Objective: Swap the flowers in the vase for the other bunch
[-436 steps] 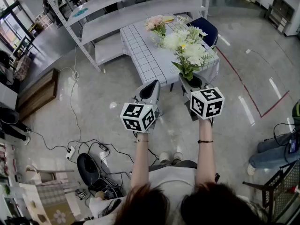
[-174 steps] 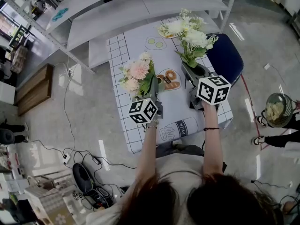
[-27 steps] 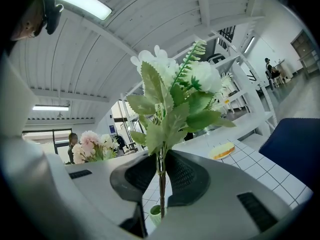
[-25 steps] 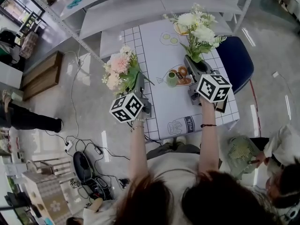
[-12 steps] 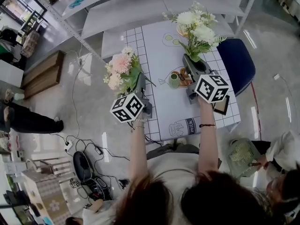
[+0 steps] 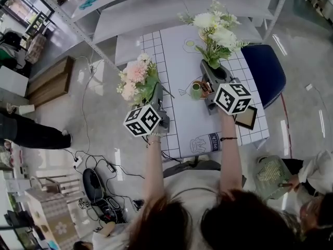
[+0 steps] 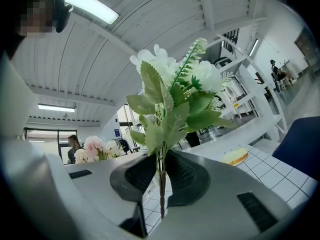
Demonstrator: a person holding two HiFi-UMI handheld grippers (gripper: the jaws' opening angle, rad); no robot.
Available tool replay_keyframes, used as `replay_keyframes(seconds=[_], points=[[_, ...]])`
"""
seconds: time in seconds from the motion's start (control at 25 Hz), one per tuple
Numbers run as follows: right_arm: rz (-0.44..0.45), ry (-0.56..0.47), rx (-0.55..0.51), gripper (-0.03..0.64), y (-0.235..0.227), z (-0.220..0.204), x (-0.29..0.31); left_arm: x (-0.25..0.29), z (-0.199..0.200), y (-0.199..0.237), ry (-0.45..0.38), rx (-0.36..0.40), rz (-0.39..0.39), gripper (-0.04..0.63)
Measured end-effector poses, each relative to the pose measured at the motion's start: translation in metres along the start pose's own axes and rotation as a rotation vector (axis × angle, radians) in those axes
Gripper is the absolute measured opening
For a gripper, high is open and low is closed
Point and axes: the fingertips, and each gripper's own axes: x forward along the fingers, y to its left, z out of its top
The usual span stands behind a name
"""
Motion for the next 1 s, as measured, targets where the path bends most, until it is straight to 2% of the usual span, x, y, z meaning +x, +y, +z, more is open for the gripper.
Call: replay_keyframes(seconds=[0.4, 0.56, 1.0], points=[[0.0, -0.016, -0.037, 0.057, 0.001, -0.009, 0.008, 0.001, -0.001, 0.003, 0.01, -0.002, -0.003, 0.055], [0.008, 0.011, -0.078, 0.057, 0.004, -0.022, 0.011, 0.002, -0.002, 0.003, 0.012, -0.004, -0.002, 0.055], [-0.004, 0.055, -0.106, 0.057, 0.001, -0.048, 0.011, 0.001, -0.006, 0.005, 0.022, -0.005, -0.003, 0.055]])
